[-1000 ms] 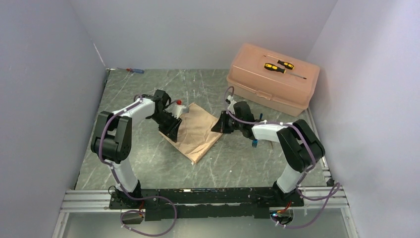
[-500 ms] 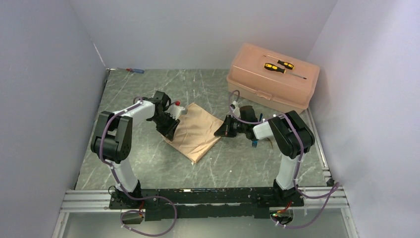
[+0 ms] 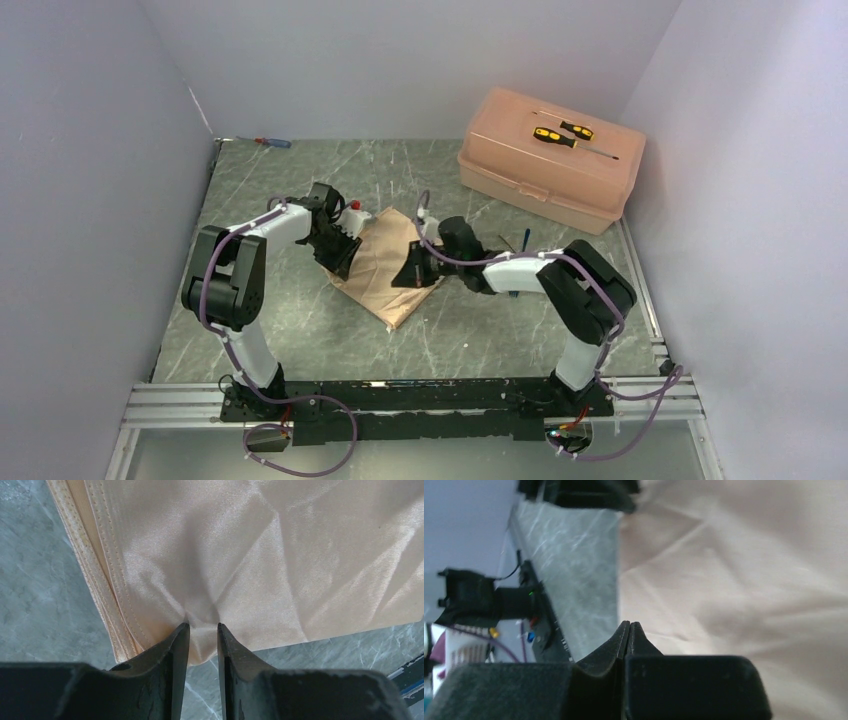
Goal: Fold the napkin into a case and place the utensils inside
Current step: Smooth out the square-folded napkin at the center of the board.
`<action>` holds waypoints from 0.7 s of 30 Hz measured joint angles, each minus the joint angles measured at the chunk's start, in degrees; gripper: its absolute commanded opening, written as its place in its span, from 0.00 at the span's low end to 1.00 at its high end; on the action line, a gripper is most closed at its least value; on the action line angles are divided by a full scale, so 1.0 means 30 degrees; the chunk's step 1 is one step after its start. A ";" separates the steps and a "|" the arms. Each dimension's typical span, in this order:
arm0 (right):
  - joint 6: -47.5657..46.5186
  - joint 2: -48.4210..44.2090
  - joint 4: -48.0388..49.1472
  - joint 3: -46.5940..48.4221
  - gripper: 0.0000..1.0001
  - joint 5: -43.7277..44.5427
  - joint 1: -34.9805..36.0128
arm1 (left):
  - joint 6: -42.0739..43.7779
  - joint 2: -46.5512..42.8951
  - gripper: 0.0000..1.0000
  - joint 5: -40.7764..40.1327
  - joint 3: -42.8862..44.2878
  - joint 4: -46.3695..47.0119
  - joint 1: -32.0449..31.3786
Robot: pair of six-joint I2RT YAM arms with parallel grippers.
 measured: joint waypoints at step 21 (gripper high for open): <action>0.0357 0.5268 0.1005 0.2215 0.00 -0.4772 0.1428 | -0.0823 -0.0022 0.44 0.0619 0.2382 -0.1297 0.0634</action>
